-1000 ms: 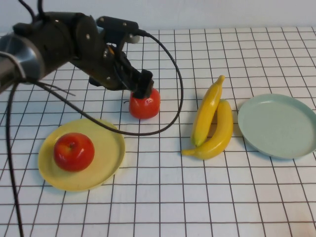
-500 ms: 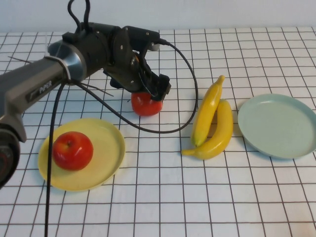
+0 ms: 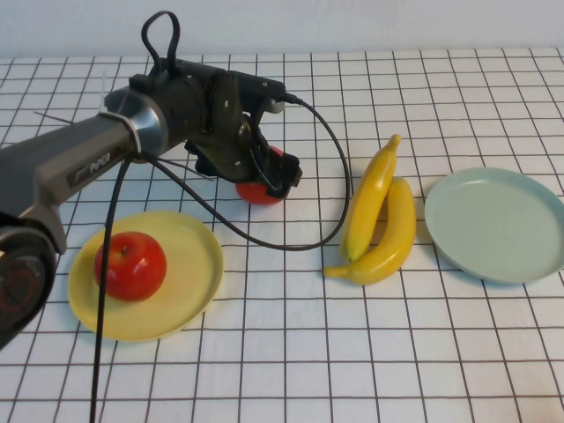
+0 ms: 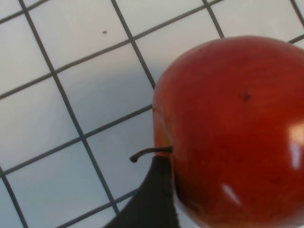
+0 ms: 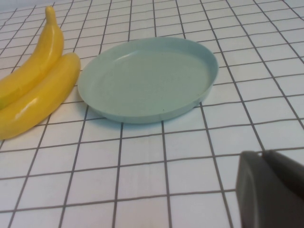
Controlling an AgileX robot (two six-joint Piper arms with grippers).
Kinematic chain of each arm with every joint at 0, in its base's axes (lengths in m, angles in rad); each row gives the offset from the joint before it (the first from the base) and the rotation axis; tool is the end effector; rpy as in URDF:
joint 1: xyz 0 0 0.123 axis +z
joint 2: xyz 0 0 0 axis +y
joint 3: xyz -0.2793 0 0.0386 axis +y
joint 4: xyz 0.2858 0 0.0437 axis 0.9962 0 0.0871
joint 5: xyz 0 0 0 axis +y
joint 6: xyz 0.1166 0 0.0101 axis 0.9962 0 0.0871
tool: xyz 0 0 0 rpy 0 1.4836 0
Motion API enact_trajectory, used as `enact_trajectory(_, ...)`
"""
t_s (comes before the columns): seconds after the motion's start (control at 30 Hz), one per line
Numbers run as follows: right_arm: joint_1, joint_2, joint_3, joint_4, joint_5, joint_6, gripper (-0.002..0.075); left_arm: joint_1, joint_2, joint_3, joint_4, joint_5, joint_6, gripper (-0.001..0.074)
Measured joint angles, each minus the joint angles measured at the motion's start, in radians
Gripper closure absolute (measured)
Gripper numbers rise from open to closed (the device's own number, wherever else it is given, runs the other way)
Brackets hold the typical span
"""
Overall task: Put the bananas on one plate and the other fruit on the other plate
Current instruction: Put one type of fruit in the left plate
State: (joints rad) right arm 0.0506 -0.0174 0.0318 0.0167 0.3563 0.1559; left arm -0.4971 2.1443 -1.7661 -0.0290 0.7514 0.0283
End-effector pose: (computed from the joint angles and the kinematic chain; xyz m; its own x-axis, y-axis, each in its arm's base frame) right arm 0.1186 0.0067 0.1635 -0.2848 0.1565 -0.9457 -0.0077 0.9862 0.1655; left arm 0.4600 -0.2522 0.1707 -0.7555 0.4180 -0.5044 0.4909 0.8711 -0.0135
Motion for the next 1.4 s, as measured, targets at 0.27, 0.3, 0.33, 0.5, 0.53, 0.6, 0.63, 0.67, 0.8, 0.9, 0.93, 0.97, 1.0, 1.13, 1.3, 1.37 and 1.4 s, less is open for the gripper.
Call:
enact_trajectory(0.27, 0.000, 0.000, 0.000, 0.000, 0.000, 0.000, 0.0742, -0.002, 0.000, 0.000, 0.001, 0.000, 0.000, 0.0169)
enact_trajectory(0.3, 0.000, 0.000, 0.000, 0.000, 0.000, 0.000, 0.0742, -0.002, 0.000, 0.000, -0.002, 0.000, 0.000, 0.0169)
enact_trajectory(0.33, 0.000, 0.000, 0.000, 0.000, 0.000, 0.000, 0.0742, -0.002, 0.000, 0.000, -0.004, 0.000, 0.000, 0.0169)
enact_trajectory(0.5, 0.000, 0.000, 0.000, 0.000, 0.000, 0.000, 0.0742, -0.002, 0.000, 0.000, -0.005, 0.000, 0.000, 0.0169)
enact_trajectory(0.53, 0.000, 0.000, 0.000, 0.000, 0.000, 0.000, 0.0742, -0.002, -0.004, 0.000, -0.007, 0.005, 0.000, 0.0169)
enact_trajectory(0.6, 0.000, 0.000, 0.000, 0.000, 0.000, 0.000, 0.0742, -0.002, -0.022, 0.000, -0.005, 0.023, 0.000, 0.0169)
enact_trajectory(0.63, 0.000, 0.000, 0.000, 0.000, 0.000, 0.000, 0.0742, -0.002, -0.037, 0.000, -0.001, 0.036, 0.002, 0.0169)
enact_trajectory(0.67, 0.000, 0.000, 0.000, 0.000, 0.000, 0.000, 0.0742, -0.002, -0.056, -0.005, 0.005, 0.057, 0.002, 0.0169)
enact_trajectory(0.8, 0.000, 0.000, 0.000, 0.000, 0.000, 0.000, 0.0742, -0.002, -0.158, -0.016, 0.067, 0.168, 0.001, 0.0169)
enact_trajectory(0.9, 0.000, 0.000, 0.000, 0.000, 0.000, 0.000, 0.0742, -0.002, -0.232, -0.014, 0.129, 0.273, -0.009, 0.0169)
enact_trajectory(0.93, 0.000, 0.000, 0.000, 0.000, 0.000, 0.000, 0.0742, -0.002, -0.253, -0.006, 0.146, 0.296, -0.012, 0.0169)
enact_trajectory(0.97, 0.000, 0.000, 0.000, 0.000, 0.000, 0.000, 0.0742, -0.002, -0.271, 0.011, 0.168, 0.316, -0.021, 0.0169)
enact_trajectory(1.0, 0.000, 0.000, 0.000, 0.000, 0.000, 0.000, 0.0742, -0.002, -0.287, 0.034, 0.190, 0.328, -0.028, 0.0169)
enact_trajectory(1.13, 0.000, 0.000, 0.000, 0.000, 0.000, 0.000, 0.0742, -0.002, -0.313, 0.143, 0.245, 0.332, -0.088, 0.0169)
enact_trajectory(1.3, 0.000, 0.000, 0.000, 0.000, 0.000, 0.000, 0.0742, -0.002, -0.314, 0.275, 0.252, 0.294, -0.125, 0.0169)
enact_trajectory(1.37, 0.000, 0.000, 0.000, 0.000, 0.000, 0.000, 0.0742, -0.002, -0.314, 0.298, 0.254, 0.275, -0.131, 0.0169)
enact_trajectory(1.4, 0.000, 0.000, 0.000, 0.000, 0.000, 0.000, 0.0742, -0.002, -0.314, 0.305, 0.254, 0.270, -0.133, 0.0169)
